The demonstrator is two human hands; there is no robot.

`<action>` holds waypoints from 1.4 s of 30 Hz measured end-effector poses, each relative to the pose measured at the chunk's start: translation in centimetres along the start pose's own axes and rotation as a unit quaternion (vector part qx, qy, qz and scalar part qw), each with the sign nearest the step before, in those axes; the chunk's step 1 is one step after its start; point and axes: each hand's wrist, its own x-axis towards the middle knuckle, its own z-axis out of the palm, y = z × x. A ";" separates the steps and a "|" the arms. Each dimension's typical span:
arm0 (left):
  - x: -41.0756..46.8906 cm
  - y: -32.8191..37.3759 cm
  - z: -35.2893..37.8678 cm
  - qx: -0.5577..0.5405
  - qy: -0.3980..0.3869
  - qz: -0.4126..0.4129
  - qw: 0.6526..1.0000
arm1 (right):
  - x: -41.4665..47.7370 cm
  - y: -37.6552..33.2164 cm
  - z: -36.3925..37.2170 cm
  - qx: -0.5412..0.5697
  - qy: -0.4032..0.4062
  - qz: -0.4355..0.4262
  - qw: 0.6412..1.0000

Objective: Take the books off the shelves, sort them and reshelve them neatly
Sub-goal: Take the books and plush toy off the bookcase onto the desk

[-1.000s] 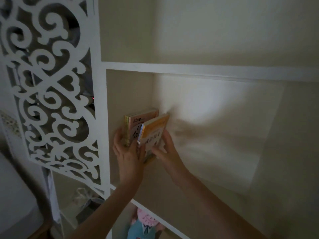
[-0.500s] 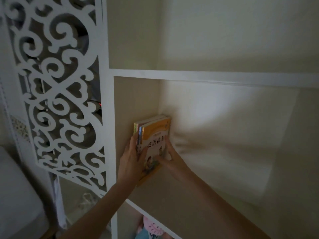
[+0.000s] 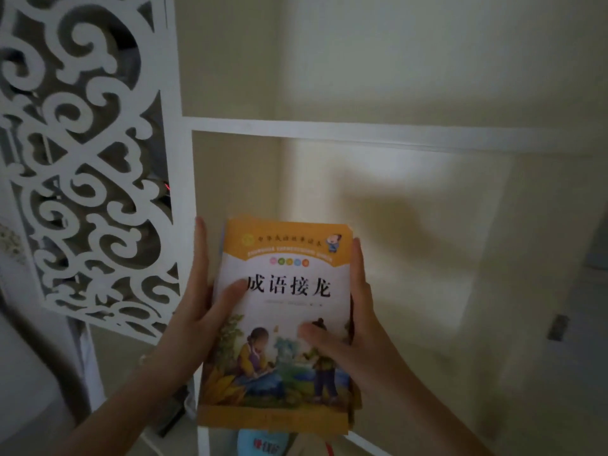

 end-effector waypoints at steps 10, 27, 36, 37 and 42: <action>-8.3 3.0 8.8 0.046 -0.130 0.021 0.990 | -15.2 -7.6 -5.9 -0.112 0.088 0.043 0.989; -17.7 2.1 30.1 0.008 -0.361 -0.034 0.932 | -35.5 -12.1 -20.1 -0.178 0.225 0.163 0.944; -22.8 -6.0 43.4 -0.006 -0.543 -0.158 0.825 | -46.9 -6.9 -26.2 -0.115 0.336 0.342 0.870; -23.4 -7.1 44.3 -0.001 -0.553 -0.167 0.816 | -47.9 -6.1 -26.7 -0.119 0.340 0.358 0.861; -25.0 -11.8 46.7 0.071 -0.565 -0.156 0.807 | -50.5 -1.2 -27.8 -0.131 0.343 0.414 0.833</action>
